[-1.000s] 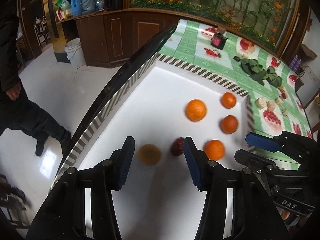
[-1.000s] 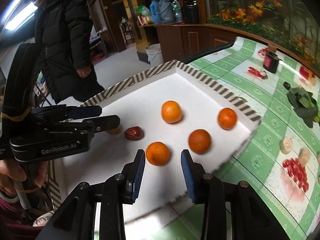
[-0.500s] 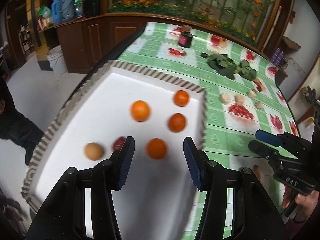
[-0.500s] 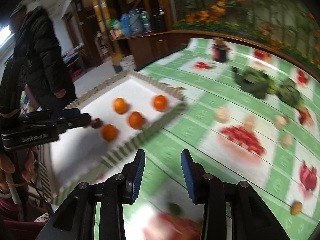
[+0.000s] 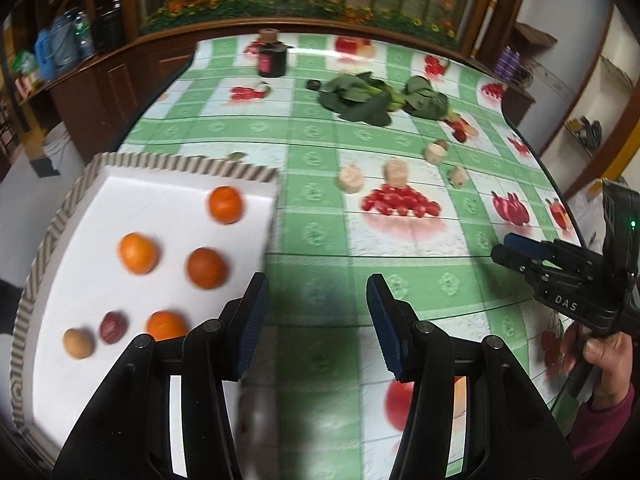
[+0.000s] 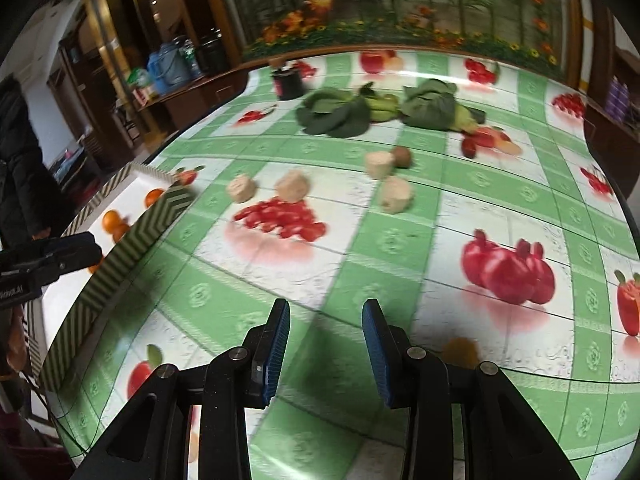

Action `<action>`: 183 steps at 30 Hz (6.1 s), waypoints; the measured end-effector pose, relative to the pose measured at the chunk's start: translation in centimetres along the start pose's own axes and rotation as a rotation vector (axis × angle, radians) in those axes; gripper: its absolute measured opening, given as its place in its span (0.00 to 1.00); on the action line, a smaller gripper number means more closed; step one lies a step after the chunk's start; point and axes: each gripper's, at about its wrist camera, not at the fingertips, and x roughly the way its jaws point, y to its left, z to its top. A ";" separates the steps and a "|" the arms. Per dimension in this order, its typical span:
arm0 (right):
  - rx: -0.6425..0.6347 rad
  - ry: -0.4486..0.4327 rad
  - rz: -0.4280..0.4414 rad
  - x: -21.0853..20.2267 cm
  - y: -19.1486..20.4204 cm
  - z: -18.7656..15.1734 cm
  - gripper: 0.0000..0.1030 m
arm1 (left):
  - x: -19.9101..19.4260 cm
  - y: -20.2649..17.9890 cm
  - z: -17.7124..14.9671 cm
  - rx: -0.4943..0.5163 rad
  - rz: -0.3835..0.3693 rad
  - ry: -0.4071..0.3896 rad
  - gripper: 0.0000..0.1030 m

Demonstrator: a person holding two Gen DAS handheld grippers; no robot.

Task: Organize fruits
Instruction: 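Move both grippers back over the table, then grasp a brown textured ball with the left gripper while the right gripper grasps a beige cube, then carry the brown ball and the beige cube over the white tray, then open the right gripper to drop the cube while the left gripper releases the ball, then move both grippers back over the table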

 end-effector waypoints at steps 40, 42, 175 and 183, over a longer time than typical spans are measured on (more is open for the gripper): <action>-0.156 0.033 0.065 9.3 0.9 8.5 0.28 | 12.1 -3.6 8.6 0.168 0.013 0.102 0.49; -0.135 0.032 0.073 9.0 0.5 8.3 0.28 | 12.7 -3.6 8.7 0.164 0.004 0.106 0.49; -0.309 0.018 0.261 8.0 21.4 7.1 0.30 | -1.3 14.1 -0.7 -0.180 0.225 -0.060 0.39; -0.259 0.028 0.209 6.7 18.1 4.9 0.33 | -1.1 9.6 -1.1 -0.133 0.145 -0.059 0.39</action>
